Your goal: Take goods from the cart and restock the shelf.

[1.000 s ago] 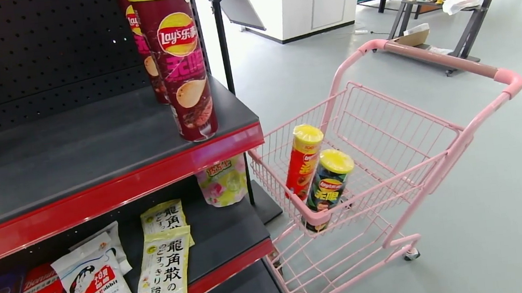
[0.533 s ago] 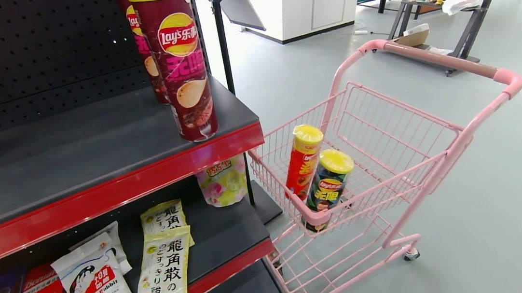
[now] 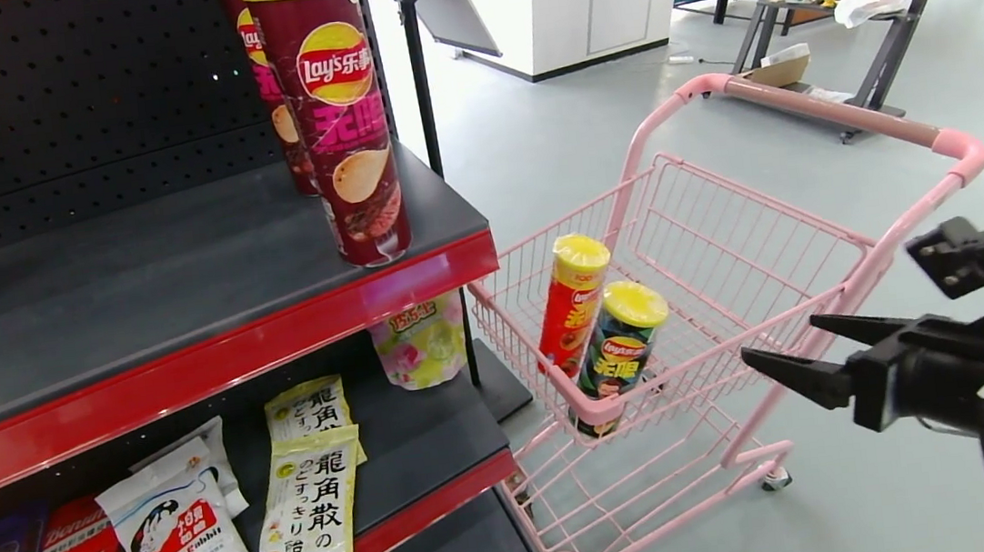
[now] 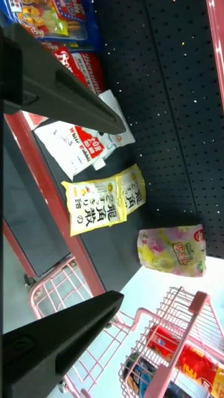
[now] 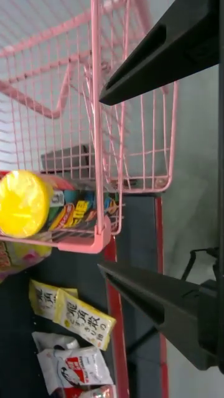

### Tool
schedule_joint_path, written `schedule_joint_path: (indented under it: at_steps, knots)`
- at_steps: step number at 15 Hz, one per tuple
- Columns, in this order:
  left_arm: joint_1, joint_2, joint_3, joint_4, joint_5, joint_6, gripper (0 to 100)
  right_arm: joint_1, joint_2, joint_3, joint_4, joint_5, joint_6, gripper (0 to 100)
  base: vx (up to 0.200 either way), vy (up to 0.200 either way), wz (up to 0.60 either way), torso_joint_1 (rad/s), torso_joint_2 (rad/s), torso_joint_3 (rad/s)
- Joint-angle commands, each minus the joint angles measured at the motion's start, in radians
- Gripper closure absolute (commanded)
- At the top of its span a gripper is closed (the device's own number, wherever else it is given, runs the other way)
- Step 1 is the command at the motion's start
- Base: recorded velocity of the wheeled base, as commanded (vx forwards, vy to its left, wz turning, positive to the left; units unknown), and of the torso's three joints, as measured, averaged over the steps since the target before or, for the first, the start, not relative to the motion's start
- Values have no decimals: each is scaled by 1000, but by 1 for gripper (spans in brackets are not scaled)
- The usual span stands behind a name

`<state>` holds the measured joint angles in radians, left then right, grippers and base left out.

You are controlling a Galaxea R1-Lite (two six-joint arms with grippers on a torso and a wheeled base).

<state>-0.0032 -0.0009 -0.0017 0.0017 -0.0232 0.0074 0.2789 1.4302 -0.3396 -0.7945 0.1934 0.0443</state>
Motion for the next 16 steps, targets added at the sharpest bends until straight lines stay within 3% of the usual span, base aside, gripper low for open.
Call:
schedule_joint_path:
  at_steps: [1,10,16]
  knots:
    - [0,1,0,0,0,0,0,78,240,-35,-94,1,16,0,0,0,0,0,0,0]
    - [0,1,0,0,-1,5,0,101,473,-245,-111,3,25,0,0,0,0,0,0,0]
    - [0,1,0,0,-1,5,0,111,541,-312,-112,8,69,0,0,0,0,0,0,0]
